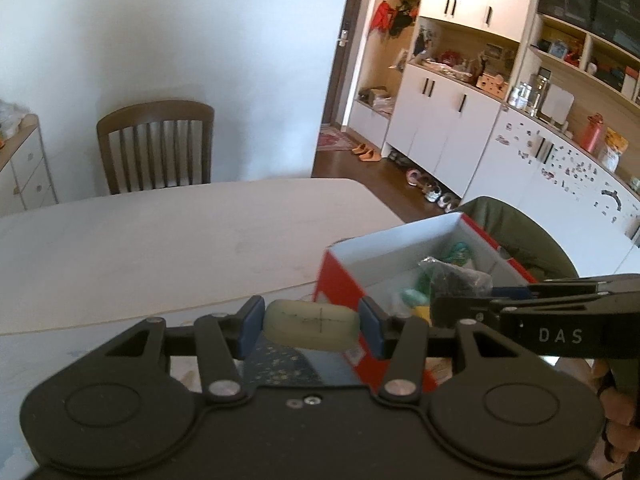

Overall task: Organize objects
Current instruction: 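Carry the soap bar and bead bag over the red box with both tools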

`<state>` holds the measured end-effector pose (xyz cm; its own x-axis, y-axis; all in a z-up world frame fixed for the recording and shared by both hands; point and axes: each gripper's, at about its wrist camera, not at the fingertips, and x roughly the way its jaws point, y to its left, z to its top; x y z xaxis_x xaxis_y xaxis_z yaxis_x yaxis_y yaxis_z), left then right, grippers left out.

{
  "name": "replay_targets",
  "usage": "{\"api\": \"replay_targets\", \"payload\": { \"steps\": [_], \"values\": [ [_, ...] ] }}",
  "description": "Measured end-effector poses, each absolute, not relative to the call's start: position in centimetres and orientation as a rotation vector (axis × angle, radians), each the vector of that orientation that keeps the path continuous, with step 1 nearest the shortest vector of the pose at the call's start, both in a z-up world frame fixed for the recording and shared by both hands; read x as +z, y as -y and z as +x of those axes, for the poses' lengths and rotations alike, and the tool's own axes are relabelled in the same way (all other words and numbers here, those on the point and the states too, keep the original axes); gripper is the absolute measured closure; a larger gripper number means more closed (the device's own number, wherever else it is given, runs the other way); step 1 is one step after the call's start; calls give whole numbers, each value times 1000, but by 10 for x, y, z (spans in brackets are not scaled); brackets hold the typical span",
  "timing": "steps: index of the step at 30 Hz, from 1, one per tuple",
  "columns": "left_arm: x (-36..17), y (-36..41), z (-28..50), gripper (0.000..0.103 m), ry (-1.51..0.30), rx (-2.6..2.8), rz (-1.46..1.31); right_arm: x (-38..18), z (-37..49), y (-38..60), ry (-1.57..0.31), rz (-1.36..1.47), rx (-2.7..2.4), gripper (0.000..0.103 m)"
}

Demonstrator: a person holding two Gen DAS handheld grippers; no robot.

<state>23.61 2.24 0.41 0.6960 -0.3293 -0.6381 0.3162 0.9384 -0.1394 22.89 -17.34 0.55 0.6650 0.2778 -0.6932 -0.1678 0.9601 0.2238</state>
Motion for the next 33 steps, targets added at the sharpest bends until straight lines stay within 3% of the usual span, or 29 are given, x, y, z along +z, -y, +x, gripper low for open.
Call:
{"api": "replay_targets", "payload": {
  "steps": [16, 33],
  "values": [
    [-17, 78, 244, 53, -745, -396, 34, -12, 229, 292, -801, 100, 168, 67],
    [-56, 147, 310, 53, -830, -341, 96, -63, 273, 326, -903, -24, 205, 67]
  ]
}}
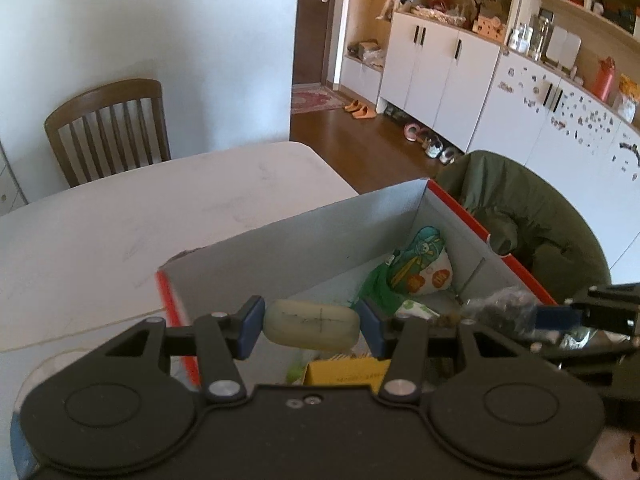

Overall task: Organize objects
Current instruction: 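Lower both tools into the box and open them to release the items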

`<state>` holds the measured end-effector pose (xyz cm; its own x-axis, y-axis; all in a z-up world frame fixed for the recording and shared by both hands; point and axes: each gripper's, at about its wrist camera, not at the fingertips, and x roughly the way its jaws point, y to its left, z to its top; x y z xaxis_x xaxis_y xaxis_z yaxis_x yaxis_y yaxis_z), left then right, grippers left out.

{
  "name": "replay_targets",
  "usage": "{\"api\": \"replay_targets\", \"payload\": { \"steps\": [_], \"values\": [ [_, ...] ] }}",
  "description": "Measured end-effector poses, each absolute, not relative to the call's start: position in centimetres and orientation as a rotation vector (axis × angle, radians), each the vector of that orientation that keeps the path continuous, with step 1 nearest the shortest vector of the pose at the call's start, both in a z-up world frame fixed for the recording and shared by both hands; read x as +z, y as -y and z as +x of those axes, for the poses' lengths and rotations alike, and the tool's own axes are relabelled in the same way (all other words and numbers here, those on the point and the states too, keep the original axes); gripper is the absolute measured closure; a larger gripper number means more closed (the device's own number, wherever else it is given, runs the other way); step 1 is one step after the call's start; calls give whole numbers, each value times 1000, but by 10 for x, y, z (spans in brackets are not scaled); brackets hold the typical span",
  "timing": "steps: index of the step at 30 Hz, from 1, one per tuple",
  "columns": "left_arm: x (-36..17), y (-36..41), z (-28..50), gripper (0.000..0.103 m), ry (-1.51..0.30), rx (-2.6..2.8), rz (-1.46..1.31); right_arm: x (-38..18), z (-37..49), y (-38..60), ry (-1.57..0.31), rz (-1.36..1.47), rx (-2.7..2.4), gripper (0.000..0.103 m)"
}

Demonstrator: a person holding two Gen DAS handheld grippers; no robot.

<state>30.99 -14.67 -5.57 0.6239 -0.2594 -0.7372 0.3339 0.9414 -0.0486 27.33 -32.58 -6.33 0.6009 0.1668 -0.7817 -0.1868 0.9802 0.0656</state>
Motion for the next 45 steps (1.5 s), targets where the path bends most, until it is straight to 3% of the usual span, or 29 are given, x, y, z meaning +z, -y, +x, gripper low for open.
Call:
{"api": "replay_targets", "payload": {
  "steps": [30, 35, 38, 45],
  "values": [
    [-126, 206, 369, 53, -1039, -407, 198, -92, 291, 316, -964, -105, 314, 65],
    [-123, 202, 367, 52, -1033, -411, 186, -90, 289, 321, -954, -86, 308, 56],
    [-117, 200, 363, 37, -1001, -404, 182, -87, 286, 323, -935, -87, 299, 48],
    [-101, 189, 352, 32, -957, -396, 154, -79, 280, 330, -904, -56, 298, 41]
  ]
}}
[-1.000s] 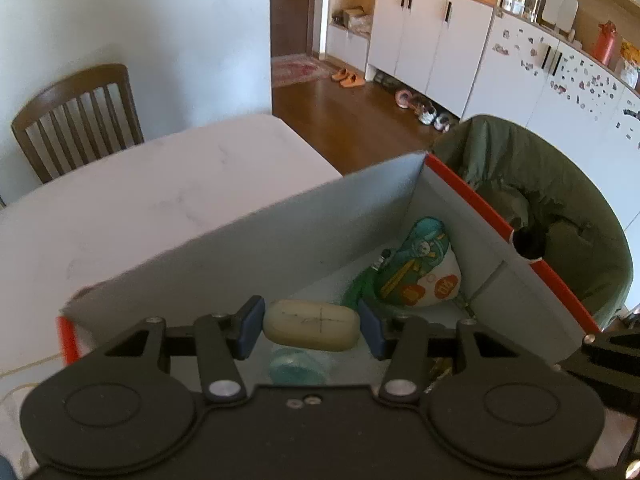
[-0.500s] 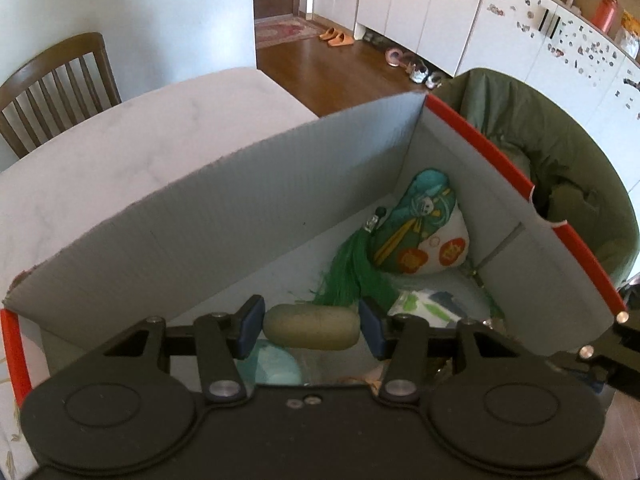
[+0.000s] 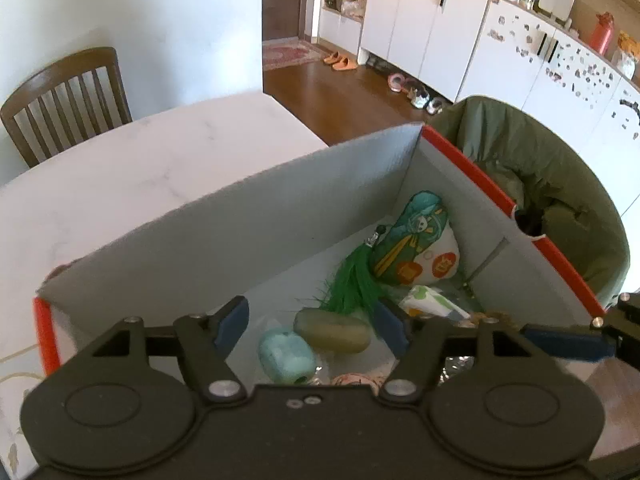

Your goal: Organize objects

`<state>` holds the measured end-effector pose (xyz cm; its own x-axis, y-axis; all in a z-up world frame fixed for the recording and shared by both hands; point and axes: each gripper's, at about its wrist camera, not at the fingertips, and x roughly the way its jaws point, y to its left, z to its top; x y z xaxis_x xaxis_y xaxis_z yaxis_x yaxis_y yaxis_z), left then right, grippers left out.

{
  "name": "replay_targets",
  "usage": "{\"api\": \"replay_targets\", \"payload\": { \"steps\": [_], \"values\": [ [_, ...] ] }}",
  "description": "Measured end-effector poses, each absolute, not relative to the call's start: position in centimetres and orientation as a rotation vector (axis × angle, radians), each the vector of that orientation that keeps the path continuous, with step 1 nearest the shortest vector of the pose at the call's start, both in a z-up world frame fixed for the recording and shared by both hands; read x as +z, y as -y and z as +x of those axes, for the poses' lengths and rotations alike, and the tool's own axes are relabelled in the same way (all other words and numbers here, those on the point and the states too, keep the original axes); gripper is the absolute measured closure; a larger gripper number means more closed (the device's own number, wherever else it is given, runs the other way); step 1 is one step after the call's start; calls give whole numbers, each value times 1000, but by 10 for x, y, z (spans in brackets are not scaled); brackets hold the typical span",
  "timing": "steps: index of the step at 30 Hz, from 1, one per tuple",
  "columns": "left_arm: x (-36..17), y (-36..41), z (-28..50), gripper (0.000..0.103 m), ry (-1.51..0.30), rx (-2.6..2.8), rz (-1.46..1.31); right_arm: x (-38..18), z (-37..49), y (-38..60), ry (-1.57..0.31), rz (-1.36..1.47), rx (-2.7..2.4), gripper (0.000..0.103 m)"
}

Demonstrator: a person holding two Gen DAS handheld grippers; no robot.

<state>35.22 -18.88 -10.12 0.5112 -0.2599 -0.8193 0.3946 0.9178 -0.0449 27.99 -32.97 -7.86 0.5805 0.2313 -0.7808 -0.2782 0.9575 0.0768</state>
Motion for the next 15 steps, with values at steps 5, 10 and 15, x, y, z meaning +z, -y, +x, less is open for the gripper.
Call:
{"api": "replay_targets", "payload": {
  "steps": [5, 10, 15],
  "values": [
    [-87, 180, 340, 28, -915, -389, 141, -68, 271, 331, -865, -41, 301, 38],
    [-69, 166, 325, 25, -871, -394, 130, -56, 261, 329, -827, -27, 297, 34],
    [-50, 152, 306, 23, -819, -407, 117, -42, 250, 325, -785, 8, 289, 32]
  ]
}}
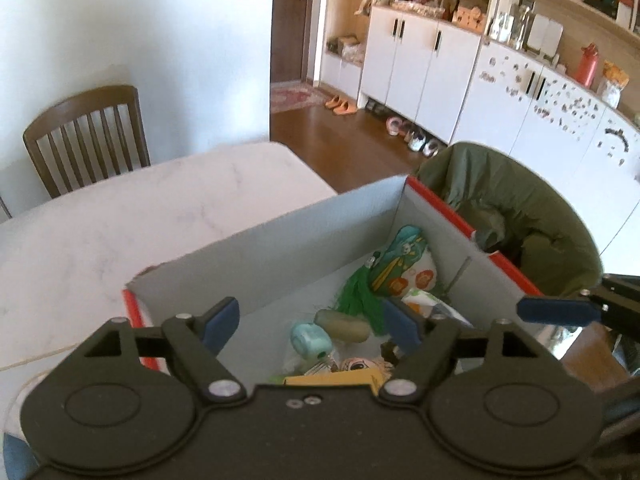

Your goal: Organize objects

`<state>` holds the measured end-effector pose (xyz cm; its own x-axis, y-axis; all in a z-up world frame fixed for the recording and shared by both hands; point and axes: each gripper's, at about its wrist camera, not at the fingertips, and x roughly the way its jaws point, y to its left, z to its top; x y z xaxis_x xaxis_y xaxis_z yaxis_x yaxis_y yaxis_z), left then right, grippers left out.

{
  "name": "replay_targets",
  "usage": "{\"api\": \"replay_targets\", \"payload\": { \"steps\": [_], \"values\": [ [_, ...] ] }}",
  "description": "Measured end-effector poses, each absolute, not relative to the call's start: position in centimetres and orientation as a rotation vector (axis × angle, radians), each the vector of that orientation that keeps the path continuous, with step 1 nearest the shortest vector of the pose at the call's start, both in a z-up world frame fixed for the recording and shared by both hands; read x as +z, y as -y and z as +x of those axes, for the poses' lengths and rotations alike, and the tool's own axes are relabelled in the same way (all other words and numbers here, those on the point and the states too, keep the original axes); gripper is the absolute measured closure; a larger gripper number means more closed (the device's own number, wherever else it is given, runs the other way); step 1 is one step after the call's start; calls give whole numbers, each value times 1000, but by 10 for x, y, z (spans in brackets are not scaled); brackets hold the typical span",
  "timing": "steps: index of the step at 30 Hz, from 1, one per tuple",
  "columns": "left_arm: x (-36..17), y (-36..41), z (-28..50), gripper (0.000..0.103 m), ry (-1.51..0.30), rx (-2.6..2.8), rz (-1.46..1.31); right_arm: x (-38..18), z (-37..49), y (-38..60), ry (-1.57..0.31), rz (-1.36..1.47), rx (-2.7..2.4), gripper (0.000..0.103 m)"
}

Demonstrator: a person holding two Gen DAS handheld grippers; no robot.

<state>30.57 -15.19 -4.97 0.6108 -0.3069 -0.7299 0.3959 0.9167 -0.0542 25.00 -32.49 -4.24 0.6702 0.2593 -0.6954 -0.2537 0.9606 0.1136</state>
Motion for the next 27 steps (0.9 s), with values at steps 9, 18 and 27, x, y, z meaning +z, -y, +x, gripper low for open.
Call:
{"api": "replay_targets", "payload": {
  "steps": [9, 18, 27],
  "values": [
    [-16, 123, 266, 19, -732, -439, 99, -21, 225, 314, -732, 51, 276, 26],
    [0, 85, 237, 12, -690, -435, 57, -9, 199, 306, -673, 127, 278, 19],
    [5, 56, 214, 2, -667, -400, 53, -4, 175, 294, -629, 196, 265, 15]
  ]
}}
